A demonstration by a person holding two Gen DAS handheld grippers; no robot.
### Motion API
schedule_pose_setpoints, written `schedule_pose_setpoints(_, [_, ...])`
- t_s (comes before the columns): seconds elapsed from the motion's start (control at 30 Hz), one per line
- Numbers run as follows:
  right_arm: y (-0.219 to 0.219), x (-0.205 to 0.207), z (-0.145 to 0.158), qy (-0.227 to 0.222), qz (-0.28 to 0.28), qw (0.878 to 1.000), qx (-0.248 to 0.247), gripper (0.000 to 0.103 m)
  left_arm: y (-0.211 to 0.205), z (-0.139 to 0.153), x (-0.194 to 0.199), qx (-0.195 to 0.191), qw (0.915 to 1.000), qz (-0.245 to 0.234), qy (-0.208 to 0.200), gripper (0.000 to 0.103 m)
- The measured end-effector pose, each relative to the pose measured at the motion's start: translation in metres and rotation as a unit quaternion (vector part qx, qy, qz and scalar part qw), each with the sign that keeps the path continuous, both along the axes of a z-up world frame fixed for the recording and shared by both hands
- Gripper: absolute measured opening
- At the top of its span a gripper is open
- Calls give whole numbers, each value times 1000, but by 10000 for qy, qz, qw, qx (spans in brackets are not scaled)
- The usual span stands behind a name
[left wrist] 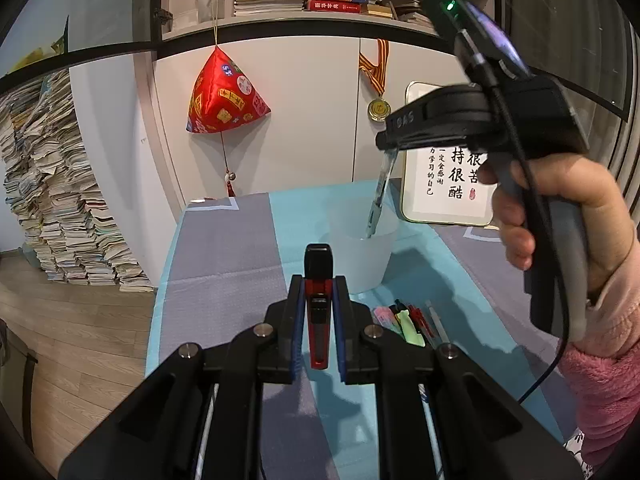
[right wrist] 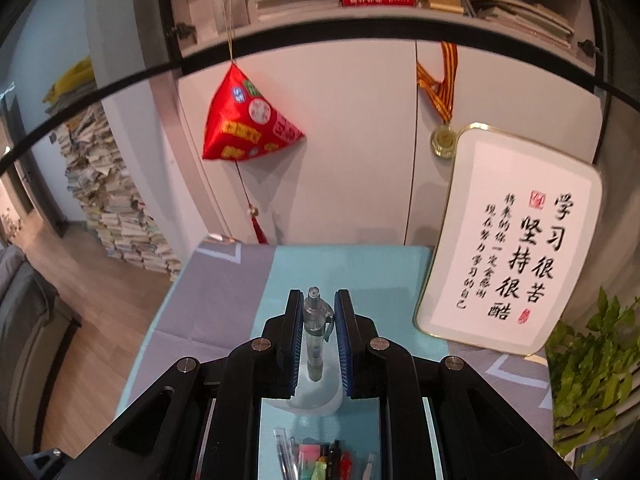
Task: Organize stationery
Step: 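Lift the clear pen with the right gripper over the frosted cup, then open the right gripper to drop the clear pen into the cup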
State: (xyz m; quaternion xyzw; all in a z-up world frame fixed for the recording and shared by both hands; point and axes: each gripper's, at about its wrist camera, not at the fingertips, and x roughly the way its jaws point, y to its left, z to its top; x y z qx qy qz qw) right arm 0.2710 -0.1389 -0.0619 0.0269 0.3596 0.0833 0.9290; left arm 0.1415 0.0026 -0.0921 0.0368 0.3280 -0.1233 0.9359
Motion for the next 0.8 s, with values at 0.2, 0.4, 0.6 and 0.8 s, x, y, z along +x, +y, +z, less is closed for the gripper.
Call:
schedule_pose_setpoints(0.2, [4, 9, -20, 193, 37, 9997, -120, 17, 1, -3, 2, -3, 10000, 12, 45, 12])
schedule_pose_setpoints(0.4, [1, 14, -36, 392, 7, 9991, -131, 17, 4, -6, 4, -24, 9999, 54, 98, 12])
schedule_pose_setpoints(0.6, [0, 12, -39, 449, 63, 9989, -80, 17, 3, -7, 5, -27, 9999, 41, 132, 12])
schedule_pose_setpoints(0.8, [2, 8, -40, 398, 121, 9990, -169, 17, 2, -7, 5, -28, 9999, 21, 160, 12])
